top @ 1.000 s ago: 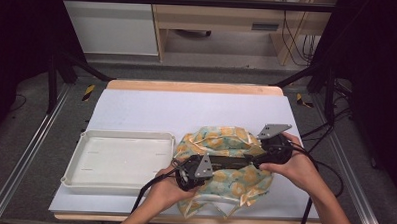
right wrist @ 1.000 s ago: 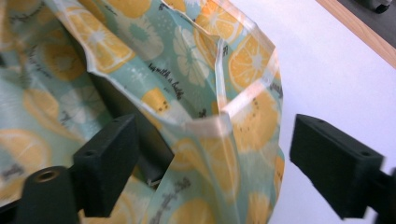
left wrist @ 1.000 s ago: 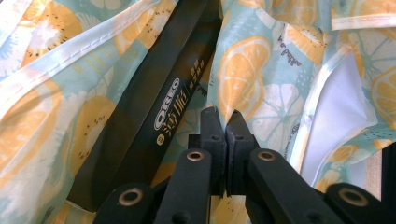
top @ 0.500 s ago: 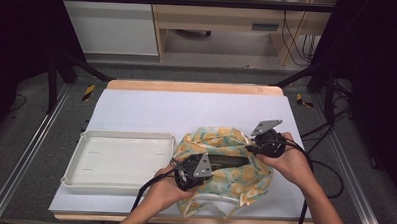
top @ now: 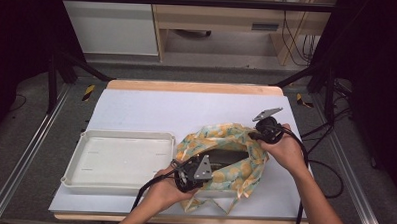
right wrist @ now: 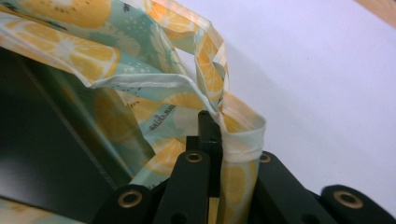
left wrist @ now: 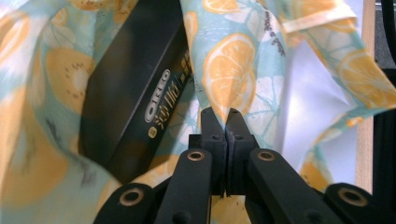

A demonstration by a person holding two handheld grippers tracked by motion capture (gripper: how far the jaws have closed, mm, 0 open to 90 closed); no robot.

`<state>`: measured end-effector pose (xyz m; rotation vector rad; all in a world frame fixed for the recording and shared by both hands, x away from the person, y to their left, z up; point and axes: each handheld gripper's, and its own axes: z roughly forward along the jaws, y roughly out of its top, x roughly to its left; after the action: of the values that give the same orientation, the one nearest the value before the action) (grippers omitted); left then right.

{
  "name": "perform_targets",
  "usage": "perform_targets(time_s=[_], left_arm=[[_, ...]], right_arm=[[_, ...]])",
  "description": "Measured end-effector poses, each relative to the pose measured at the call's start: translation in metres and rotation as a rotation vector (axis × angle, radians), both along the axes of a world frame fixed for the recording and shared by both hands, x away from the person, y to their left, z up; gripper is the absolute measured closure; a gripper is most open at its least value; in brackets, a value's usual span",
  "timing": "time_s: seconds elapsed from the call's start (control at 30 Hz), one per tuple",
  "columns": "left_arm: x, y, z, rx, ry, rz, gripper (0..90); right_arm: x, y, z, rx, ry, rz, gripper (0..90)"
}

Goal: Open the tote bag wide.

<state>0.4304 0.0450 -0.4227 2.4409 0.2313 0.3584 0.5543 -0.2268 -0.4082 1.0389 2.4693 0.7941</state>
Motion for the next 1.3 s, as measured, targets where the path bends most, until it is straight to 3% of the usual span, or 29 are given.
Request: perform_targets(time_s=[0.17, 0.5, 0.97, 1.17, 1.3], left_arm=[[-0.001, 0.001, -0.005, 0.015, 0.016, -0.005, 89.2], [-0.007, -0.003, -0.014, 0.053, 0.048, -0.049, 89.8], [-0.013, -0.008, -0.020, 0.088, 0.091, -0.116, 90.0], [-0.012, -0.008, -0.021, 0.091, 0.089, -0.113, 89.9], [-0.012, -0.007, -0.019, 0.084, 0.079, -0.100, 87.6]], right_arm=[[0.012, -0.004, -0.013, -0.005, 0.032, -0.025, 90.0], [0.019, -0.011, -0.029, -0.015, 0.080, -0.054, 90.0], [0.027, -0.023, -0.037, -0.022, 0.083, -0.107, 90.0], [0.027, -0.025, -0.039, -0.026, 0.082, -0.117, 90.0], [0.022, -0.025, -0.033, -0.013, 0.059, -0.105, 75.2]])
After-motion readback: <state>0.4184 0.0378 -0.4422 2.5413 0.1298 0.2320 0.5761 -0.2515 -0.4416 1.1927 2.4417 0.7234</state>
